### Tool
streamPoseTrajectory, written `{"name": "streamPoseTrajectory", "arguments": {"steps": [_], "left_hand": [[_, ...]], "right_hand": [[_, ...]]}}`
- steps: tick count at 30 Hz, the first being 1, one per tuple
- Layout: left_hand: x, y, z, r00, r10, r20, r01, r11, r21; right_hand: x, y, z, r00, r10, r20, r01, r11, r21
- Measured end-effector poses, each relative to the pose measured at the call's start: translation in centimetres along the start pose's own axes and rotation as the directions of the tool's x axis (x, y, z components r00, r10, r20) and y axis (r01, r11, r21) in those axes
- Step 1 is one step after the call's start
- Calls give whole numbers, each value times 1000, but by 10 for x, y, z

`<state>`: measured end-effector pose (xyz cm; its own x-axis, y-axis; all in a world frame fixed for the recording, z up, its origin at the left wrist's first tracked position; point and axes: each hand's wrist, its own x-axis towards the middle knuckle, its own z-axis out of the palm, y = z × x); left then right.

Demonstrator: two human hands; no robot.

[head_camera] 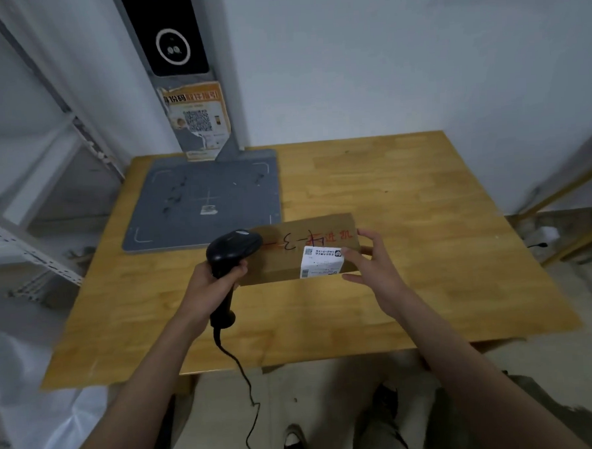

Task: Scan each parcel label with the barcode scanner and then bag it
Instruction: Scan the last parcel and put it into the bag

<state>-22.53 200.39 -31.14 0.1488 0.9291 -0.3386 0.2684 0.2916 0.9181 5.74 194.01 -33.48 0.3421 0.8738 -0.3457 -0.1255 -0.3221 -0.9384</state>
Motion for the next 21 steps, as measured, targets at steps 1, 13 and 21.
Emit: {"name": "streamPoseTrajectory", "arguments": {"steps": [1,13,21], "left_hand": [[-5,1,-3,1000,7,3,-7,1000,-6],[-39,33,26,974,146,173,-154,987,35],[-35,66,50,961,264,79,-270,959,85]], "right_hand": [[-7,0,1,1000,1,-6,-1,1000,27],[-39,-18,1,978,90,-189,52,769,637],[-40,-42,-15,972,-99,-212,164,933,319]]}}
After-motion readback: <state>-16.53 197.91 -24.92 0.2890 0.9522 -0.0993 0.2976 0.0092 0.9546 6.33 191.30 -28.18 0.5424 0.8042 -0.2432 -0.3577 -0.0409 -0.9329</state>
